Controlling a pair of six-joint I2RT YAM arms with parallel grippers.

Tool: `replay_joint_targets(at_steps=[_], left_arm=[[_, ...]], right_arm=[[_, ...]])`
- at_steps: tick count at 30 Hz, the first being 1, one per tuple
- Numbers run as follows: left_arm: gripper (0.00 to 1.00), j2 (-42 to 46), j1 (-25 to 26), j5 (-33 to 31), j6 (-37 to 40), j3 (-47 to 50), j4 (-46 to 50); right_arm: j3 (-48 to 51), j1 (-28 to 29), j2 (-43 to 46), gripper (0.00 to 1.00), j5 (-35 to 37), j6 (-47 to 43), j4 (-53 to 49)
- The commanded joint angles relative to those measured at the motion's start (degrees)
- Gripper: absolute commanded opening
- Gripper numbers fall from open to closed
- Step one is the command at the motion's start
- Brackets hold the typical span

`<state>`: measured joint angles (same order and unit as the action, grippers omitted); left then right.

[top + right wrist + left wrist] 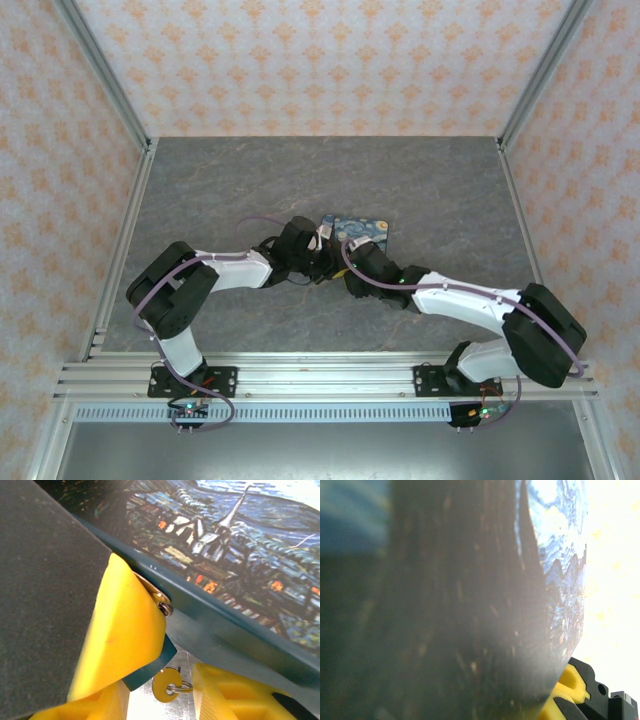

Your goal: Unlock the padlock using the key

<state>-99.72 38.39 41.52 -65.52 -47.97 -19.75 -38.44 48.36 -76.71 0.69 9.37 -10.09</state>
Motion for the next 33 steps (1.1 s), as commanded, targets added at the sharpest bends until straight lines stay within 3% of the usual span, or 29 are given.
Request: replay_joint_targets(at_steps=[1, 3, 10, 15, 16, 18, 19, 20, 24, 29, 31, 33], left_arm=[[0.00, 1.41, 0.19, 3.04, -0.84, -0.74, 1.38], [0.00, 1.38, 0.36, 2.98, -0.84, -0.47, 1.14], [0.00, 0.82, 0.76, 2.87, -1.45, 0.54, -0.11], [0.00, 0.44, 0.98, 2.45, -1.56, 0.99, -0.72], [0.00, 0.49, 1.00, 2.24, -1.54, 1.11, -0.64], [0.00, 0.48, 0.98, 1.50, -1.29, 1.28, -0.30], [0.00, 0.58, 0.92, 0.84, -1.20, 1.54, -0.36], [0.00, 0.66, 0.84, 0.29, -1.19, 1.71, -0.30], [0.00, 0.93, 0.85, -2.15, 0.50, 2.60, 1.00], [0.13, 0.85, 0.99, -4.07, 2.06, 4.41, 0.88], [0.25, 0.97, 1.14, -4.50, 1.97, 5.29, 0.35], [0.45, 1.39, 1.41, -4.86, 1.93, 5.86, 0.14]], right_arm=[[-1.99, -0.55, -1.42, 0.33, 6.68, 0.54, 0.79], [-2.47, -0.55, -1.69, 0.30, 7.13, 0.96, 1.24], [-3.88, -0.55, -2.46, 0.00, 5.43, 2.20, 1.36], [-2.28, -0.63, -0.92, 0.00, 3.49, 3.66, 2.64], [-1.65, -0.63, -0.33, 0.05, 2.66, 3.92, 3.10], [-0.50, -0.63, 1.11, 0.36, 1.37, 4.63, 3.33], [0.24, -0.64, 2.09, 0.46, 0.78, 5.07, 3.23], [1.14, -0.69, 3.50, 0.51, 0.52, 5.88, 3.11], [5.78, -1.15, 11.04, 0.55, -0.73, 9.64, 3.29], [11.03, -1.93, 20.25, 0.60, -0.77, 16.70, 3.44], [12.53, -2.08, 22.55, 0.61, -1.41, 19.51, 3.85], [13.81, -2.13, 23.50, 0.62, -2.59, 21.95, 4.99]])
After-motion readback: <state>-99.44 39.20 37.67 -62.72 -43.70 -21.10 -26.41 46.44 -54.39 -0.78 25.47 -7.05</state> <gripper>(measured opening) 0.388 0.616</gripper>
